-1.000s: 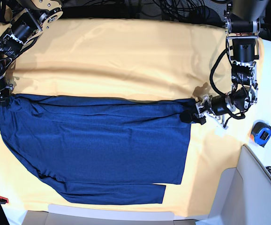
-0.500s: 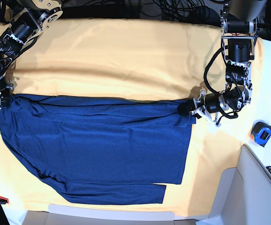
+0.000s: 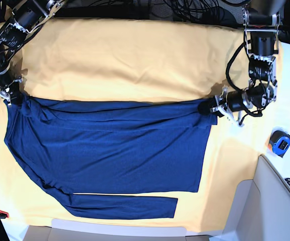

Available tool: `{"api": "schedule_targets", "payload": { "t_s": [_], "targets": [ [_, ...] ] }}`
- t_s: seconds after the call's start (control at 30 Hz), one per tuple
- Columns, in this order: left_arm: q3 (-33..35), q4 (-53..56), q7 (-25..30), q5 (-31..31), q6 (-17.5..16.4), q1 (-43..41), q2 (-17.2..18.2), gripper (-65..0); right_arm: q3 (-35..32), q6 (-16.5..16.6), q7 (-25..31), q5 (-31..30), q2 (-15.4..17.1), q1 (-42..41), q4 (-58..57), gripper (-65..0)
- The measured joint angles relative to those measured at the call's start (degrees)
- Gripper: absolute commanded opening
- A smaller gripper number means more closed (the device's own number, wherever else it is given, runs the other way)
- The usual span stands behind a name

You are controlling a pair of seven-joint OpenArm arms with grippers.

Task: Fold the T-shirt properly
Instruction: 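Drag the shoulder edge back across the table with both grippers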

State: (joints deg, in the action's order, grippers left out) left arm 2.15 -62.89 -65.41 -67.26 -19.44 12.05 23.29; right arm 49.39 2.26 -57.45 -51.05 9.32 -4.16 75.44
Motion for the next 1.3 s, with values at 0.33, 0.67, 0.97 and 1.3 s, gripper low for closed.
{"api": "schedule_targets", "payload": {
  "t_s": [0.33,0.67,0.97,1.3],
  "targets": [
    [-4.8,-6.4,-5.1,0.7,0.2,-5.4,1.4,-65.0,-0.2,-0.5,-2.1,-0.3,1.4,6.7,7.3,-65.0],
    [-11.7,-14.0,-9.8,0.8,0.2,-12.8,1.8,-65.0,-0.2,-0.3,-2.4,-0.6,5.6,14.0,12.9,-65.0],
    [-12.6,-19.4,-9.8,0.8,0.2,-19.5,1.8,-65.0,2.7,-0.3,-2.6,-1.4,5.2,22.0,16.6,-65.0],
    [-12.8,-21.1,-8.4,-0.7,0.0,-24.4,2.0,-65.0,4.4,0.5,-1.7,-1.6,2.6,29.1,16.8,-65.0]
  ]
}}
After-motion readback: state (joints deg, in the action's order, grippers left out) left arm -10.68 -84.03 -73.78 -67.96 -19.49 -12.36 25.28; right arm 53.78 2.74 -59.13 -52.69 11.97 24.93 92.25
